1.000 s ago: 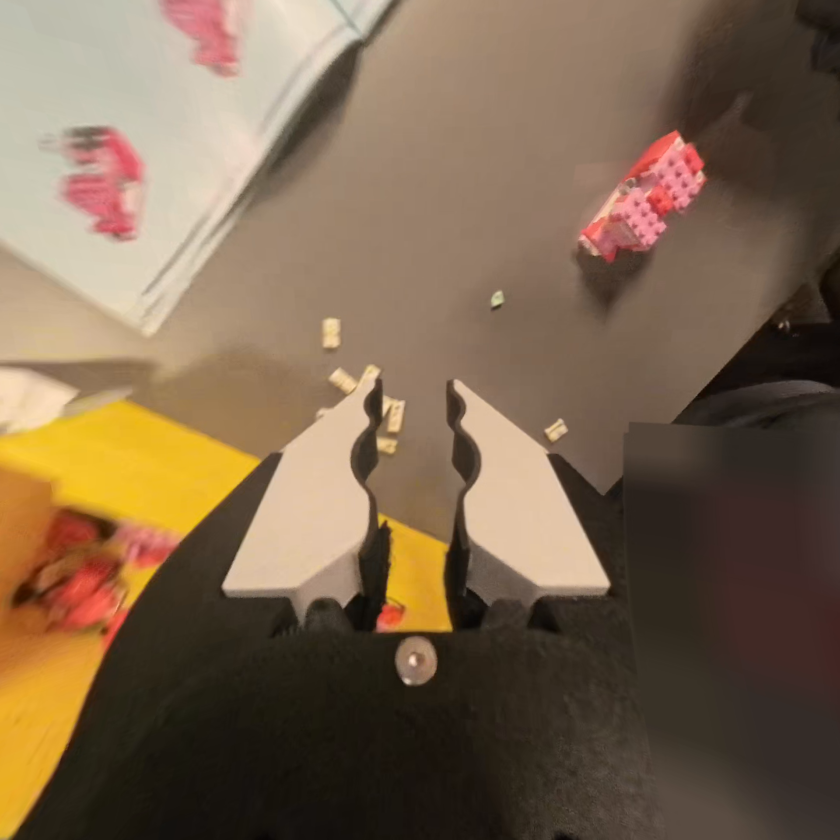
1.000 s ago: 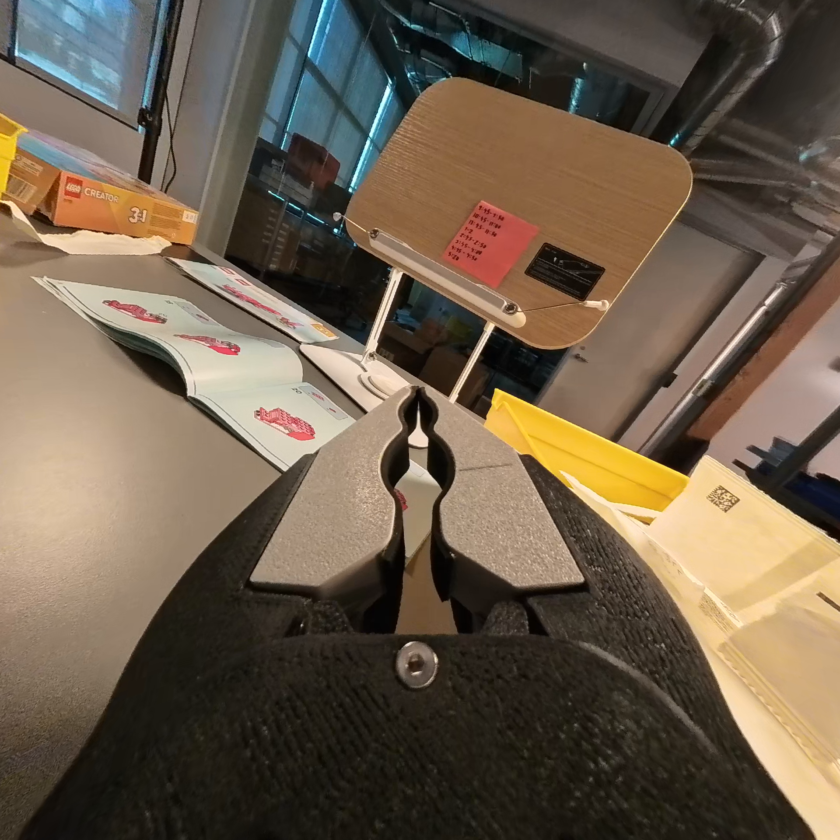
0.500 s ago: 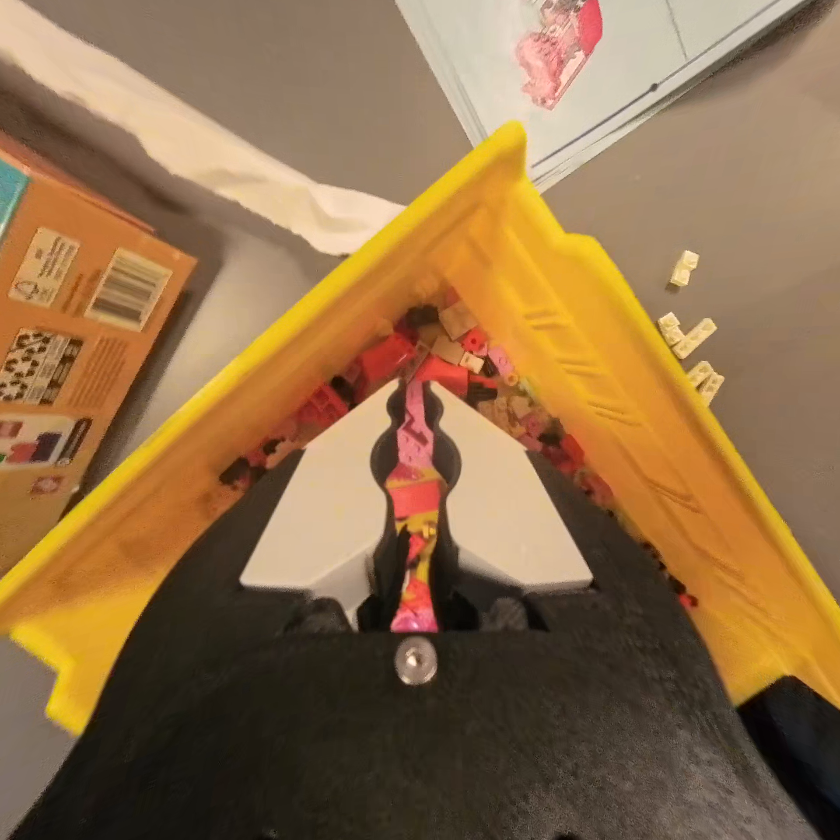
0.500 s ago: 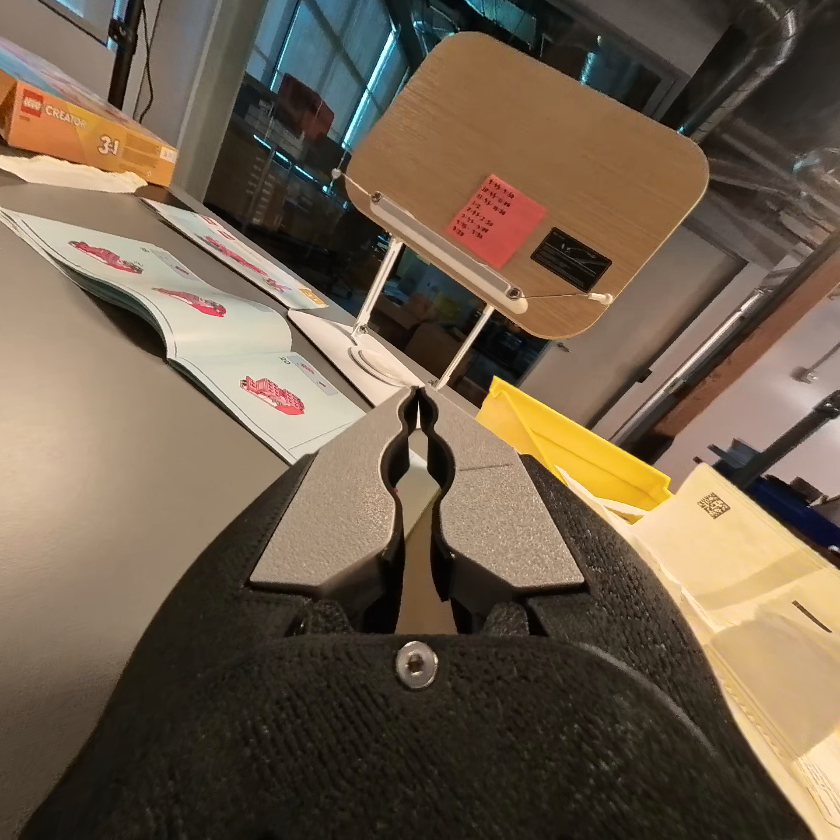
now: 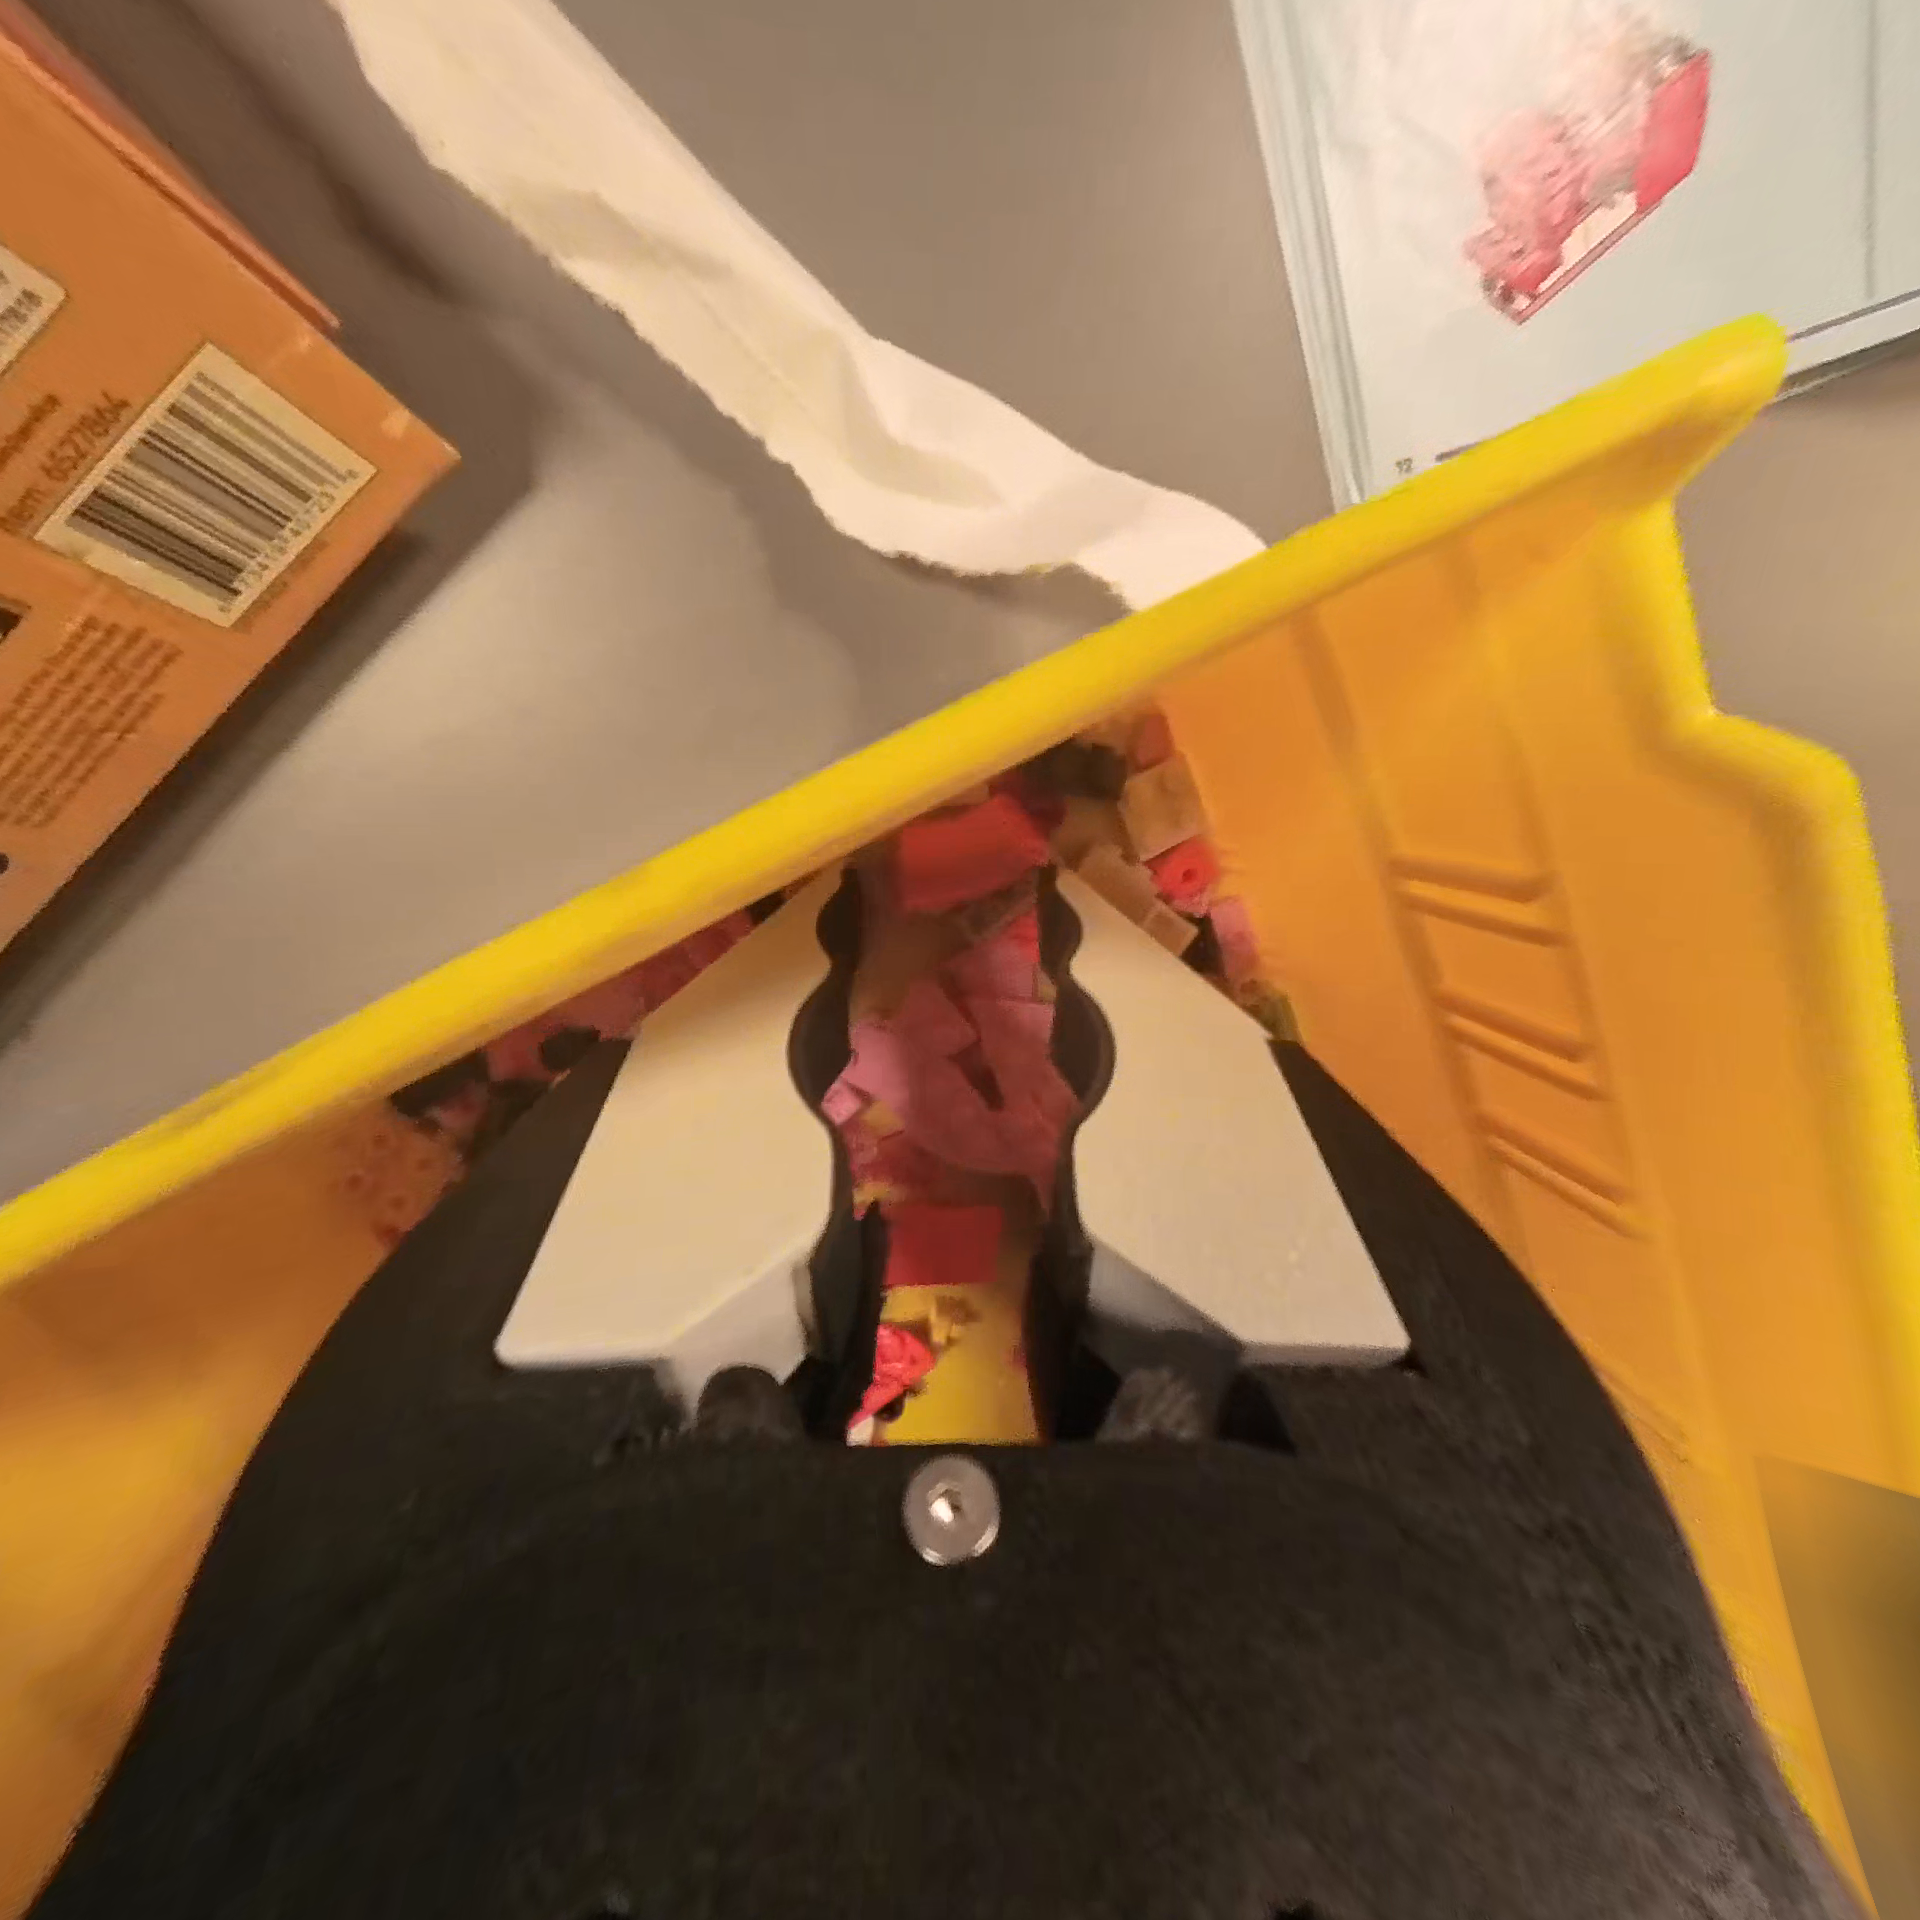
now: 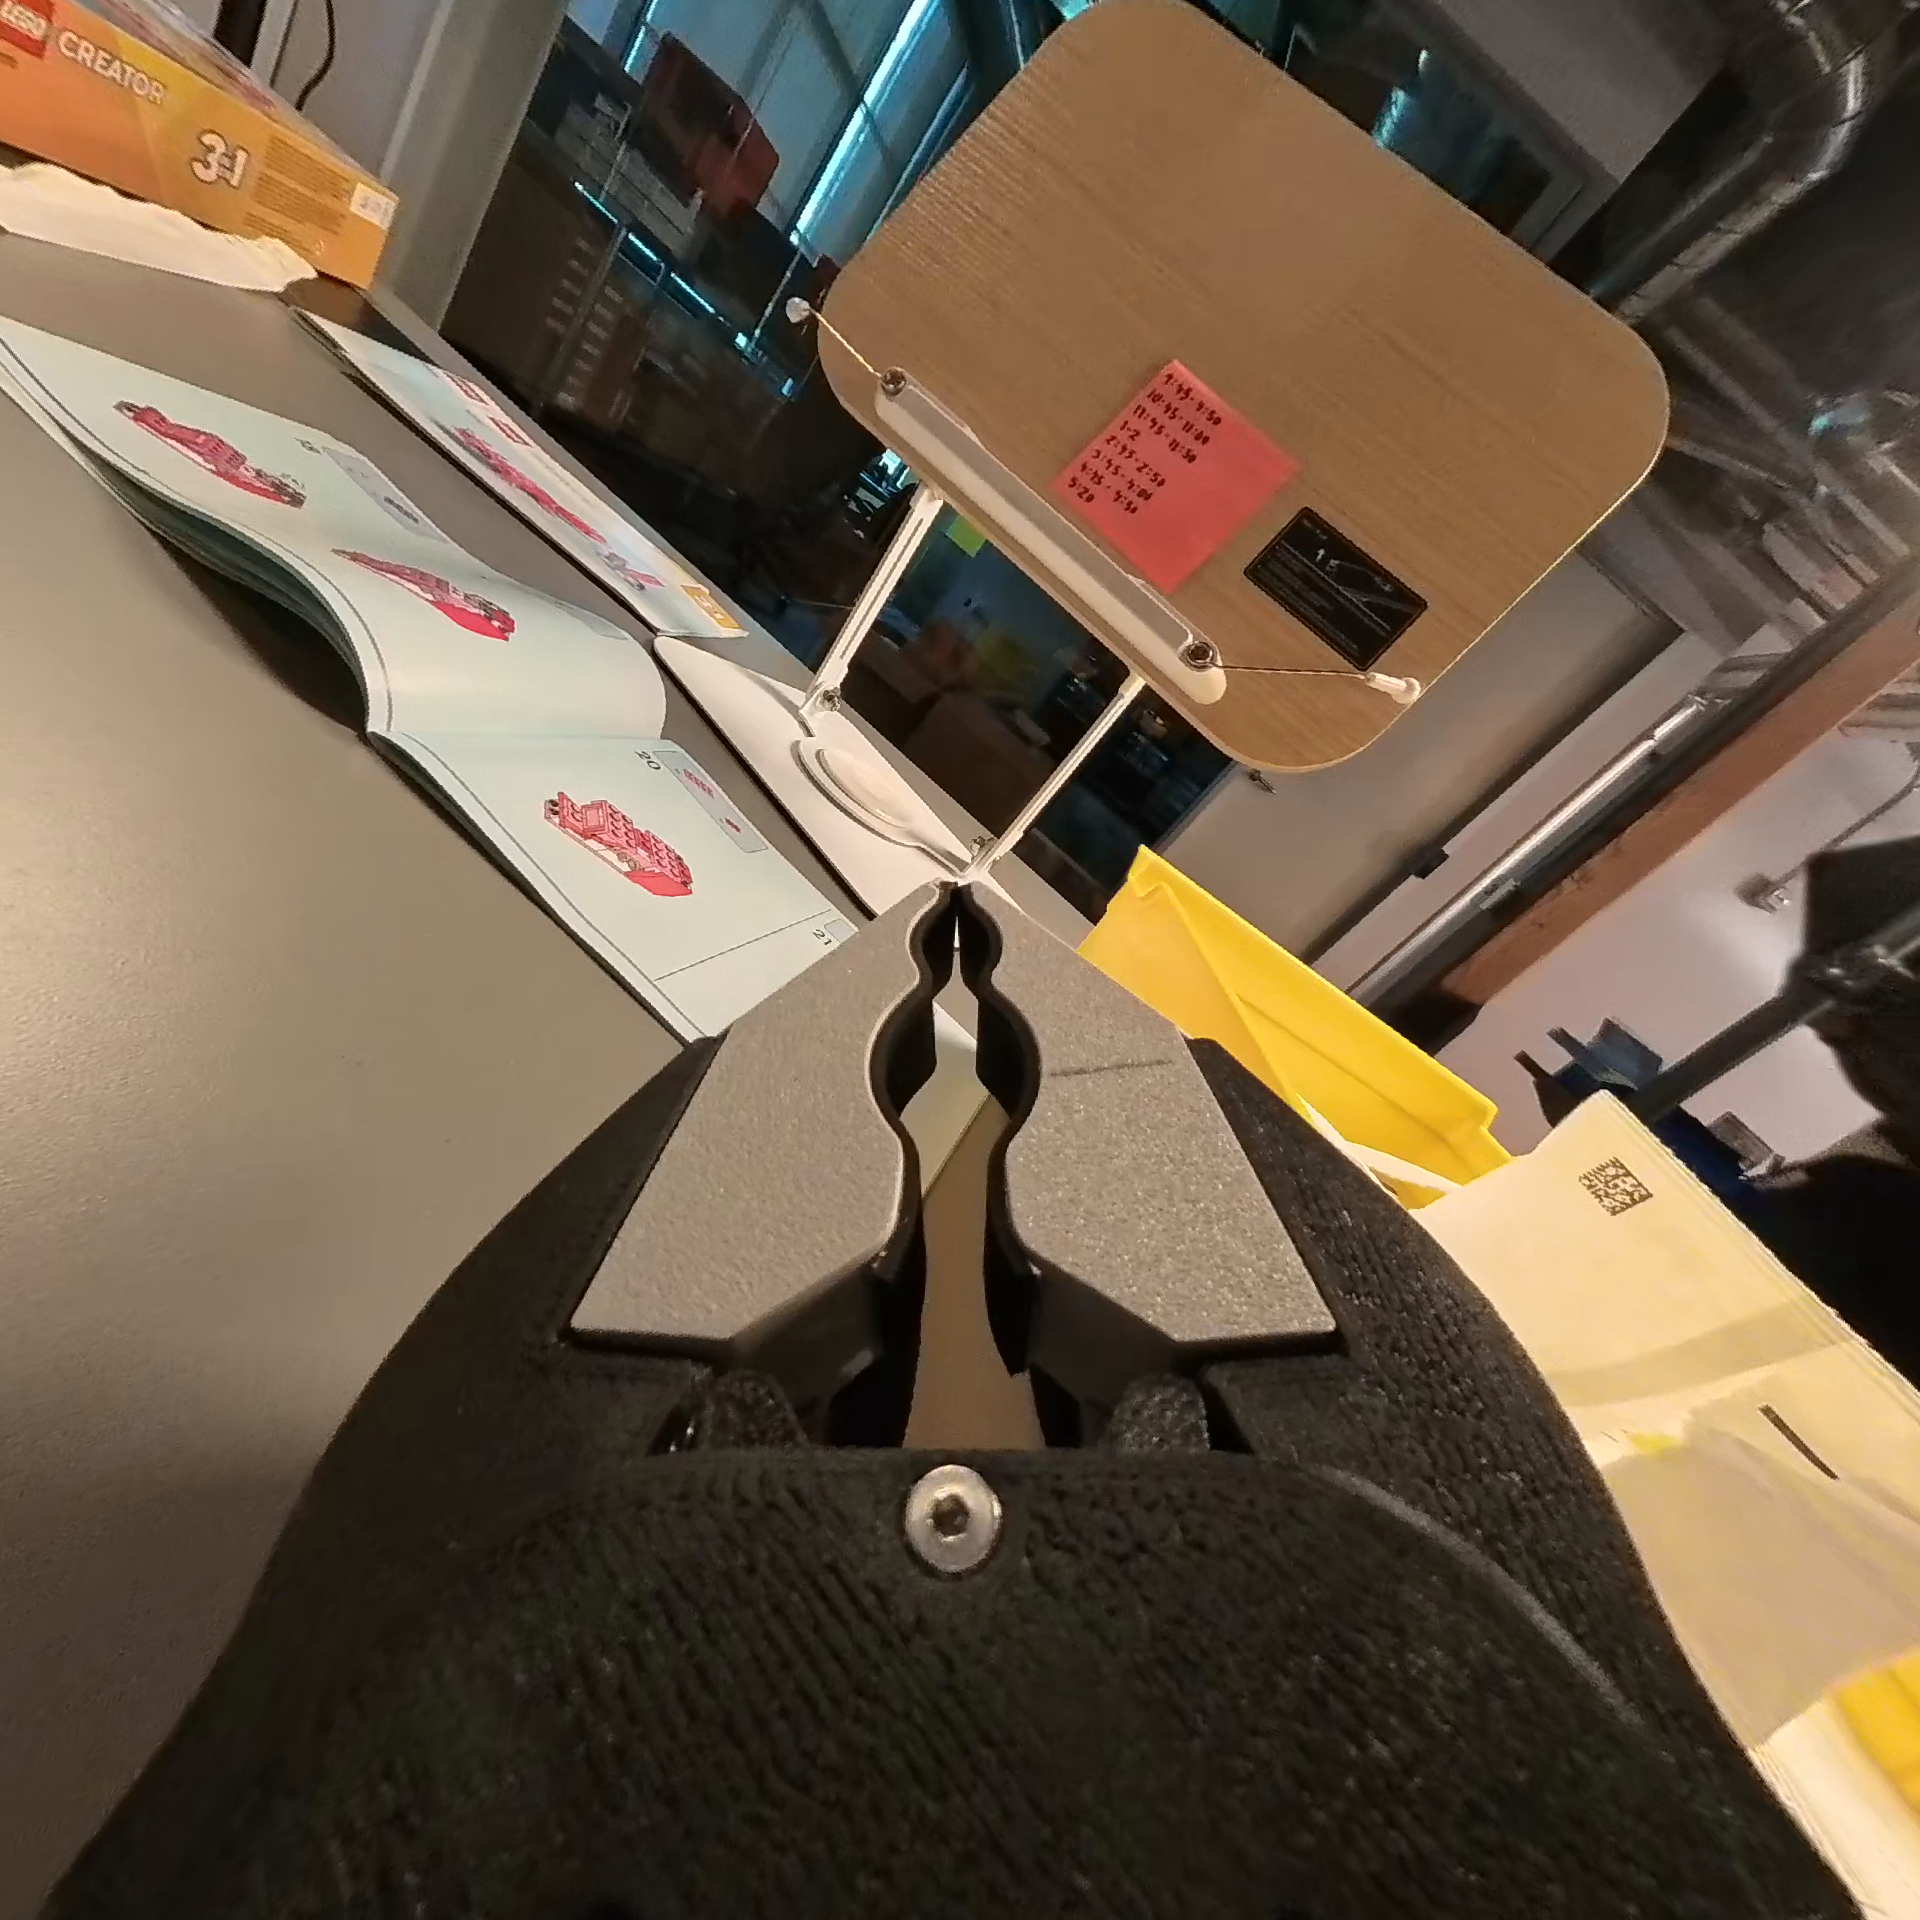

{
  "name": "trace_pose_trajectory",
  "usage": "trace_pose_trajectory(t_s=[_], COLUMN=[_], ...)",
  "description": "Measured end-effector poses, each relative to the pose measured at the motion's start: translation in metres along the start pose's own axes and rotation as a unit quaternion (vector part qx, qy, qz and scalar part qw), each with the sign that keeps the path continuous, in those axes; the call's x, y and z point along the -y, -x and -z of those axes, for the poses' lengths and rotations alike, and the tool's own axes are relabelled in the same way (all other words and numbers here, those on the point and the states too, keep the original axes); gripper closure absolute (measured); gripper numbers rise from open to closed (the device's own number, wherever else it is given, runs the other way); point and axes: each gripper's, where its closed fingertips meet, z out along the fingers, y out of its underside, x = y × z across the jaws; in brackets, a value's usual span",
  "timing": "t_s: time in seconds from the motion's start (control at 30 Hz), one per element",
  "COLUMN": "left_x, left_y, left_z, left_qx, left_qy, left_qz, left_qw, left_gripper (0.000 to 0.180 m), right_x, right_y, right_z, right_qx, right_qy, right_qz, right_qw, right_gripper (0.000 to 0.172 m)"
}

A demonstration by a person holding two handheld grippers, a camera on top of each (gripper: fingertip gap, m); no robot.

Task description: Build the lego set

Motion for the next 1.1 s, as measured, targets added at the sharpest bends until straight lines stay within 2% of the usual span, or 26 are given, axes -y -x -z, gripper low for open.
trace_pose_trajectory(t_s=[0.17,0.23,0.33,0.43,0.57,0.63,0.67,0.7,0.8,0.87,0.93,1.0,1.1], left_x=[0.007,0.009,0.0,-0.022,-0.08,-0.098,-0.099,-0.098,-0.074,-0.054,-0.041,-0.032,-0.034], left_y=[-0.01,-0.012,-0.003,0.009,0.005,0.006,0.006,0.006,-0.002,-0.019,-0.044,-0.044,-0.029], left_z=[-0.003,-0.004,-0.001,0.016,0.041,0.047,0.048,0.049,0.048,0.047,0.045,0.035,0.019], left_qx=[-0.054,-0.072,-0.061,-0.032,-0.036,-0.03,-0.029,-0.027,-0.048,-0.095,-0.162,-0.148,-0.093], left_qy=[-0.018,-0.017,0.016,0.063,0.188,0.218,0.214,0.204,0.13,0.073,0.029,0.007,0.027], left_qz=[0.019,0.027,0.031,0.024,0.052,0.048,0.042,0.037,0.006,-0.046,-0.082,-0.093,-0.113], left_qw=[0.998,0.997,0.998,0.997,0.98,0.974,0.976,0.978,0.99,0.992,0.983,0.985,0.989], left_gripper=[0.147,0.153,0.152,0.152,0.152,0.152,0.152,0.144,0.129,0.129,0.132,0.137,0.14], right_x=[0.0,0.0,0.0,0.001,0.002,0.002,0.002,0.002,0.002,0.002,0.001,0.0,0.0], right_y=[0.001,0.002,0.002,0.003,0.005,0.006,0.006,0.006,0.006,0.006,0.006,0.006,0.006], right_z=[0.0,0.0,0.0,0.0,0.0,0.0,0.0,0.0,0.0,0.0,0.0,0.0,-0.001], right_qx=[0.002,0.003,0.005,0.006,0.01,0.013,0.013,0.013,0.012,0.012,0.011,0.01,0.01], right_qy=[0.002,0.001,-0.001,-0.002,-0.006,-0.005,-0.005,-0.006,-0.005,-0.004,-0.001,0.0,0.003], right_qz=[0.005,0.006,0.006,0.005,0.009,0.01,0.01,0.01,0.01,0.012,0.014,0.016,0.017], right_qw=[1.0,1.0,1.0,1.0,1.0,1.0,1.0,1.0,1.0,1.0,1.0,1.0,1.0], right_gripper=[0.172,0.172,0.172,0.172,0.172,0.172,0.172,0.172,0.172,0.172,0.172,0.172,0.172])
